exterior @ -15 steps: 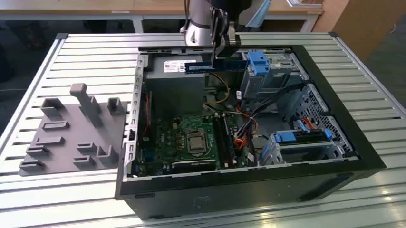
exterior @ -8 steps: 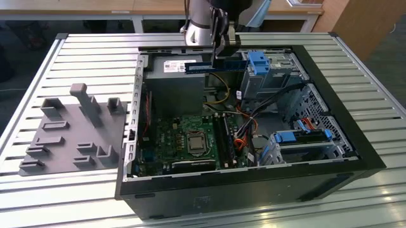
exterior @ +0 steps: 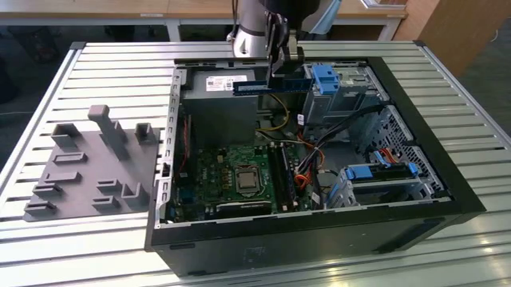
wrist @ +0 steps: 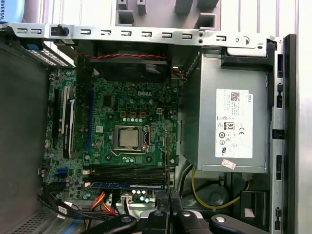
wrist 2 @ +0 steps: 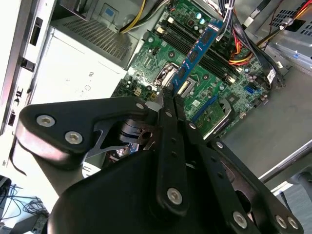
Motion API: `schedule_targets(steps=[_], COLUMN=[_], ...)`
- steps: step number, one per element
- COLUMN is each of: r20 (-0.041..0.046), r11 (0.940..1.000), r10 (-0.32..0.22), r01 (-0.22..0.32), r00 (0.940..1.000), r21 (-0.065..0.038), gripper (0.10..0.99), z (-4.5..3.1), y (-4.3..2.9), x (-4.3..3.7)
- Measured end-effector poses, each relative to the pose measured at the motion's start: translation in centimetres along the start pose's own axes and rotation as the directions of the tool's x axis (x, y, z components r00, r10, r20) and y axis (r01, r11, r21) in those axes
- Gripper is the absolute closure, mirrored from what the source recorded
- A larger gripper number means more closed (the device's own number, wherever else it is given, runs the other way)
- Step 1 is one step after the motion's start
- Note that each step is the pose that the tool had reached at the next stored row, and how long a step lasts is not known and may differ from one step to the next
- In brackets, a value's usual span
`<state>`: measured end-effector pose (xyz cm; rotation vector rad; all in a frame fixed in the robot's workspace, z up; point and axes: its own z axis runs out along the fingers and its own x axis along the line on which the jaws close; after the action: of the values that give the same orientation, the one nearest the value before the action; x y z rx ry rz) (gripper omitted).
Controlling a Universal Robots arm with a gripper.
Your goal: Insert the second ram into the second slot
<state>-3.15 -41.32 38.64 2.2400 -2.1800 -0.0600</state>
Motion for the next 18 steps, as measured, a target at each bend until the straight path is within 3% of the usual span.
schedule_targets(steps=[18], r20=[0.0001], r11=[1.0], r10=[0.0], r01=[0.0], r00=[1.0], r21=[0.0], gripper=[0.957], z=[-0.02], y=[0.04], x=[1.55])
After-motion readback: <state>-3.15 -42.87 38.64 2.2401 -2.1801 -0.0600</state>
